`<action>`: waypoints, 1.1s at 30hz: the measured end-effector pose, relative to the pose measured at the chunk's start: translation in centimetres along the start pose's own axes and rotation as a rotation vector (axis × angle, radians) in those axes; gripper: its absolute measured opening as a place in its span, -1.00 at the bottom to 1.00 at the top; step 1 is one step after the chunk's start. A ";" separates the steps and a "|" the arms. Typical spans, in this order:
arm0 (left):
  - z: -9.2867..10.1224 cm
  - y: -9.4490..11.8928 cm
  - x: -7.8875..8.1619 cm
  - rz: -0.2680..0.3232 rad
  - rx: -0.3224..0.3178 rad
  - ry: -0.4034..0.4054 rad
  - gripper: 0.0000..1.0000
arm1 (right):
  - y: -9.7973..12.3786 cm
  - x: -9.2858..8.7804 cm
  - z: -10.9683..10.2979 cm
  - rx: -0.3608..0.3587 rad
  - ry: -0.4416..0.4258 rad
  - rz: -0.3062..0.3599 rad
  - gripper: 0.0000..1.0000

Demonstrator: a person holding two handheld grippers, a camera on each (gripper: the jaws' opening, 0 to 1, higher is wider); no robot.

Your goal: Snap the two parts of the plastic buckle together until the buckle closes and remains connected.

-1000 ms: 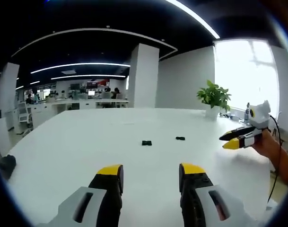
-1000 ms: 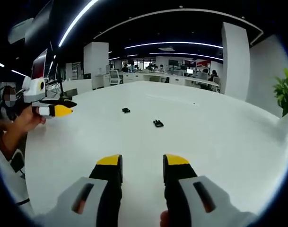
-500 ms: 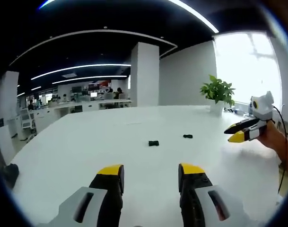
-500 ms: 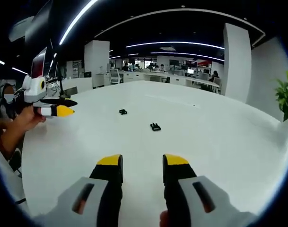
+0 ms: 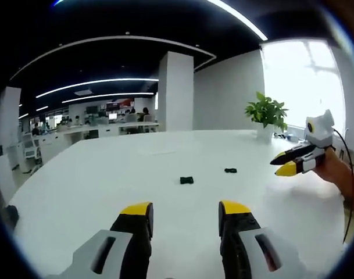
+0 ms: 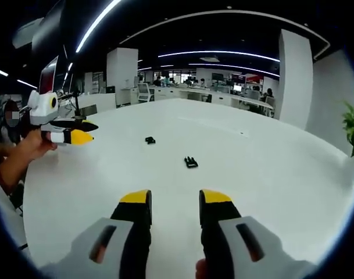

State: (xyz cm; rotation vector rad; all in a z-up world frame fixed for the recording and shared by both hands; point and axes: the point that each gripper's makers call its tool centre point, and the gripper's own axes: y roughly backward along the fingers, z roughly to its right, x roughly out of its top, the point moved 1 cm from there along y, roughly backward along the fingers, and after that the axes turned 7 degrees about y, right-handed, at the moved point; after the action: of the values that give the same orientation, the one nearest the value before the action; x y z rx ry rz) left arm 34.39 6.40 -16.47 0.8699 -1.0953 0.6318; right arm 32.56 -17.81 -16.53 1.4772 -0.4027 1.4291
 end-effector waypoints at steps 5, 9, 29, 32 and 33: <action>-0.2 -0.4 0.1 -0.009 0.011 -0.002 -0.10 | -0.1 0.2 0.2 0.001 0.004 -0.001 -0.34; -0.3 -0.6 -0.1 -0.016 0.013 0.001 -0.10 | -0.2 0.2 0.5 -0.002 0.002 0.000 -0.37; 0.4 -1.9 1.3 -0.026 0.006 -0.026 -0.19 | -1.2 0.9 2.0 0.012 0.012 -0.021 -0.39; 0.5 -2.1 1.5 -0.030 0.003 -0.029 -0.19 | -1.4 1.0 2.2 0.013 0.014 -0.025 -0.39; 0.6 -2.2 1.6 -0.032 0.001 -0.031 -0.19 | -1.4 1.1 2.2 0.014 0.013 -0.026 -0.39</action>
State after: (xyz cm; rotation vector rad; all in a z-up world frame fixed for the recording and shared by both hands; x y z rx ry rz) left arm 36.41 4.77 -15.43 0.8984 -1.1068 0.5942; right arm 35.20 -18.55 -15.71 1.4789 -0.3651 1.4231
